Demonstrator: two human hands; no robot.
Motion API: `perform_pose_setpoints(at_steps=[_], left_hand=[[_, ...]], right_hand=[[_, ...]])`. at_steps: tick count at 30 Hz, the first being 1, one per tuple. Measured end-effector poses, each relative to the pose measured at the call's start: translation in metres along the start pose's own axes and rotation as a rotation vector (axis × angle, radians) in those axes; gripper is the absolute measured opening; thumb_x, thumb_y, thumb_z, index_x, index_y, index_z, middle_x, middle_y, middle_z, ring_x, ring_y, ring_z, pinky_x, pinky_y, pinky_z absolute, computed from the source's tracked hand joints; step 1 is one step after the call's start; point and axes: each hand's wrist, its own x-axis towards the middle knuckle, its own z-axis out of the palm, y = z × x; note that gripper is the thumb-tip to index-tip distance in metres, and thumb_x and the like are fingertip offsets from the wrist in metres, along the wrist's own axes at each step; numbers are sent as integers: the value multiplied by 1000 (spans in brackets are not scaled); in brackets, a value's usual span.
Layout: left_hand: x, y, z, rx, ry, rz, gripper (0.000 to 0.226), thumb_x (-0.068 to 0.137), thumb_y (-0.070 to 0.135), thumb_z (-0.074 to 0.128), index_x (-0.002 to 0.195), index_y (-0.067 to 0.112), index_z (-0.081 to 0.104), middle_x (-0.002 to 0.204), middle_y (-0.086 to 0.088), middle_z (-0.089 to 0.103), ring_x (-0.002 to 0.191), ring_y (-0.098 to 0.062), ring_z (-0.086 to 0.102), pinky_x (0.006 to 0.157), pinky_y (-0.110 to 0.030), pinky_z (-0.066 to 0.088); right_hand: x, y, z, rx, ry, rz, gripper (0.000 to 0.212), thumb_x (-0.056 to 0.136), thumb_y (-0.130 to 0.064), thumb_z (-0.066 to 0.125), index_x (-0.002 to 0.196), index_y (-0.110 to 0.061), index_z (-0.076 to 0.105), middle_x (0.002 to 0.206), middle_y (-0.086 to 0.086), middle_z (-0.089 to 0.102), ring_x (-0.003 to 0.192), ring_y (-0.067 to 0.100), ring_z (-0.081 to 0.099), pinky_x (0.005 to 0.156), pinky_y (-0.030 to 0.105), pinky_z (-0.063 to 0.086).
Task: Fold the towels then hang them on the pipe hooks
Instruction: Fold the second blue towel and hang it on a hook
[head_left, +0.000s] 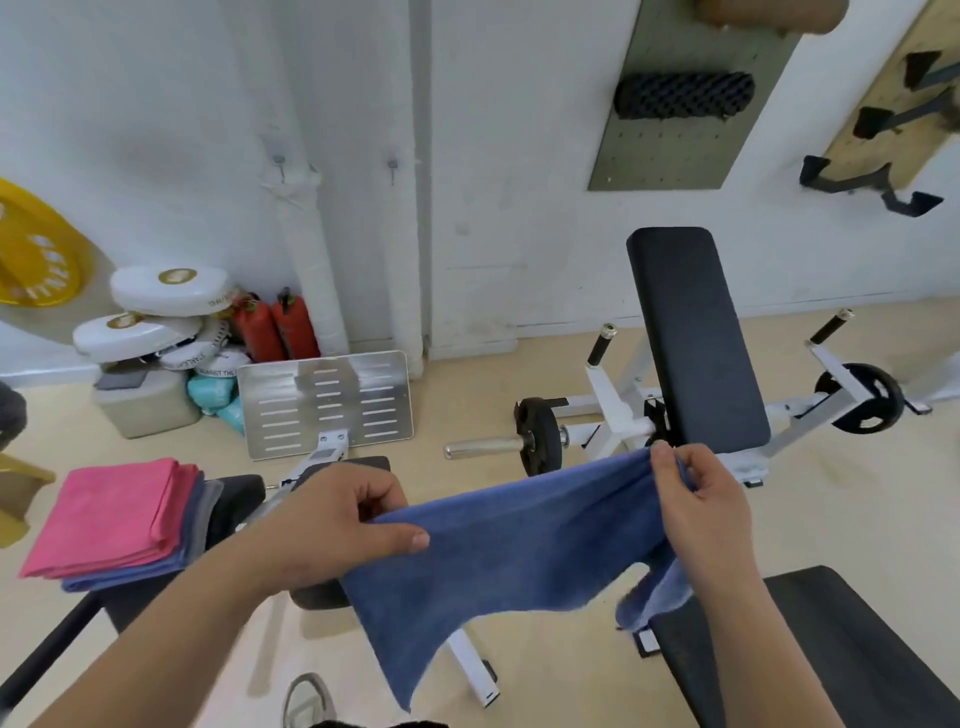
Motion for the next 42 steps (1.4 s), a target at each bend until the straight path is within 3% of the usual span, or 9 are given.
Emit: perform_pose_setpoints(at_steps=[5,9,13,17,20,30,35,39,42], left_hand=[[-18,-6,-5,8,124,-21,12,94,27,71,90,38,75,88,13,74,84,-7,69,79,-30,57],[-36,8,3,51,170,85,27,101,20,59,103,45,70,105,24,67,104,2,61,85,-15,44],[-47,42,32,73,267,325,29,96,13,66,106,39,71,97,21,62,101,-3,61,85,-8,42],[-53,45,42,91,350,380,43,94,19,67,131,39,60,96,19,60,97,-2,59,84,-9,43],[-63,33,39,139,350,374,25,95,23,66,117,35,69,93,21,56,94,-3,59,82,-8,41],[-99,-4,14,129,647,122,11,96,22,63,92,32,65,86,19,59,90,-4,58,76,-9,42],[-110,-25,-5,80,753,16,11,96,20,64,91,30,67,85,10,63,81,-8,60,73,-35,54],[-118,-34,-18,162,844,-22,8,94,17,67,94,25,69,98,12,56,96,6,51,81,-8,41],[-119,-38,-22,155,862,-38,10,95,15,66,97,24,69,97,13,59,91,0,52,82,-21,45]], right_hand=[[-2,8,-8,48,21,35,36,104,-39,53,87,-7,56,79,19,55,72,25,51,62,32,41],[-24,-15,1,110,-166,-54,19,103,-31,57,89,-27,68,81,-3,72,81,10,69,66,22,49],[-66,-52,21,174,-514,-233,23,101,-19,63,87,-33,75,84,-9,76,81,0,70,73,15,54],[-90,-67,34,126,-752,-363,17,101,-14,62,95,-21,76,90,-2,78,91,13,72,82,21,56],[-93,-70,38,93,-811,-394,16,99,-17,65,94,-26,78,92,-8,78,93,6,71,82,16,52],[-96,-43,56,-140,-667,-398,41,84,2,55,91,-36,68,87,-14,72,77,6,64,68,20,48],[-90,-32,43,-39,-603,-271,44,90,4,57,91,-38,71,87,-11,76,81,10,71,72,26,55],[-78,-20,35,-64,-571,-271,39,98,-2,58,93,-36,76,85,-17,76,79,1,69,69,14,49],[-75,-12,33,-34,-516,-230,33,100,-12,62,81,-35,76,71,-13,73,63,2,61,58,11,44]])
